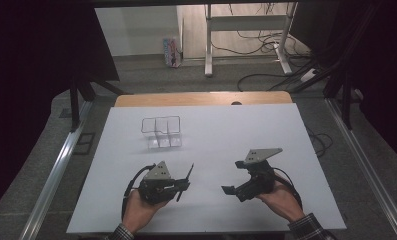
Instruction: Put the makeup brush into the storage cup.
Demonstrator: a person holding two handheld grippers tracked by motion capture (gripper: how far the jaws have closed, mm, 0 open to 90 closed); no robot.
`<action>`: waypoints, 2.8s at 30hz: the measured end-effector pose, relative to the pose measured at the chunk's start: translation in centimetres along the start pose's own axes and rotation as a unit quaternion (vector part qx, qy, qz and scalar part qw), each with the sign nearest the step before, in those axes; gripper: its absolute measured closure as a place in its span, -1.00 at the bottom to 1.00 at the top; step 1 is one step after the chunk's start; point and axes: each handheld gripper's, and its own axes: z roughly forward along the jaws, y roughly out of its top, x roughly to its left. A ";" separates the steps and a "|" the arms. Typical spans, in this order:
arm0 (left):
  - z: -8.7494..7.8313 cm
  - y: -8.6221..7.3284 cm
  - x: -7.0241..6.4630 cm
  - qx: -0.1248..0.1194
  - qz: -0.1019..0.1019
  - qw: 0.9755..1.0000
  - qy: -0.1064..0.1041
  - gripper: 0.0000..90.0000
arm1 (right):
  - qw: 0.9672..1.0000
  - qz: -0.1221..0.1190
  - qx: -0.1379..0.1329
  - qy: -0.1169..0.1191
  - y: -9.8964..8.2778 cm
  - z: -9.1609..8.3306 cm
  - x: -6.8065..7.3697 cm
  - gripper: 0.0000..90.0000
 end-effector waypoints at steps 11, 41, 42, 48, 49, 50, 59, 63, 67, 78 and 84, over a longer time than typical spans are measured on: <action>-1.0 -0.4 1.1 -0.006 -0.015 1.000 0.023 0.85 | 1.000 0.001 -0.004 -0.024 -0.8 -0.9 -0.2 -1.00; -4.3 -1.1 4.3 -0.044 -0.062 0.993 0.089 0.85 | 0.993 0.001 -0.005 -0.117 -3.4 -3.1 -0.3 -1.00; -4.3 -1.1 4.5 -0.044 -0.064 0.993 0.090 0.85 | 0.993 0.004 -0.006 -0.118 -3.5 -3.2 -0.3 -1.00; -4.4 -0.8 5.1 -0.047 -0.070 0.992 0.099 0.85 | 0.991 0.011 -0.005 -0.131 -4.1 -3.8 -0.5 -1.00; -4.4 -0.7 5.3 -0.047 -0.070 0.991 0.102 0.85 | 0.991 0.011 -0.004 -0.132 -4.2 -3.9 -0.5 -1.00; -4.4 -0.7 5.4 -0.049 -0.072 0.991 0.102 0.85 | 0.991 0.014 -0.003 -0.134 -4.3 -4.0 -0.5 -1.00; -4.6 -0.2 6.5 -0.054 -0.081 0.989 0.110 0.85 | 0.989 0.025 0.011 -0.148 -5.4 -4.6 -0.7 -1.00; -4.7 0.1 7.1 -0.056 -0.084 0.988 0.117 0.85 | 0.988 0.025 0.010 -0.154 -5.7 -4.9 -0.8 -1.00; -4.8 0.5 7.7 -0.059 -0.086 0.987 0.123 0.85 | 0.987 0.027 0.012 -0.159 -6.1 -5.1 -0.9 -1.00; -5.1 2.0 9.2 -0.072 -0.093 0.984 0.134 0.85 | 0.985 0.028 0.028 -0.169 -6.9 -5.2 -0.8 -1.00; -5.3 3.0 10.2 -0.078 -0.096 0.982 0.139 0.85 | 0.984 0.040 0.030 -0.170 -7.3 -5.4 -0.9 -1.00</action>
